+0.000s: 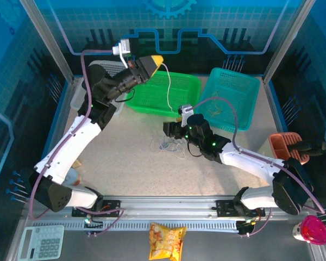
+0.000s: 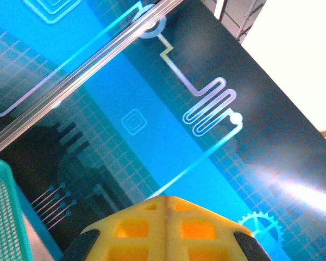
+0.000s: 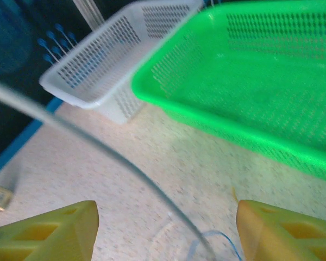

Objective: Untangle the cables

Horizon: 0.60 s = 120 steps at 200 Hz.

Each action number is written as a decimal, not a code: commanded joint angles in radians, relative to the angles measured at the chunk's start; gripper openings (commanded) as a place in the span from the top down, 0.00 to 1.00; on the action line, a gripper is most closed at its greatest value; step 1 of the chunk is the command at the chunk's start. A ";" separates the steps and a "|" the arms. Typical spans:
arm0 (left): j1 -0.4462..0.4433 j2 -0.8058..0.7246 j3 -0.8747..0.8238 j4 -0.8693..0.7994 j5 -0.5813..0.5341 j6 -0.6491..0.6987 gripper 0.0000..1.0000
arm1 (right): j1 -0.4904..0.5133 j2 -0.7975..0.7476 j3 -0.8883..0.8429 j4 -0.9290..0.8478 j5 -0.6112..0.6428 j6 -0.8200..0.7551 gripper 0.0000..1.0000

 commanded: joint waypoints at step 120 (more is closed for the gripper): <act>0.038 0.162 0.404 -0.161 -0.054 0.168 1.00 | -0.026 0.126 -0.154 0.152 0.060 0.100 0.34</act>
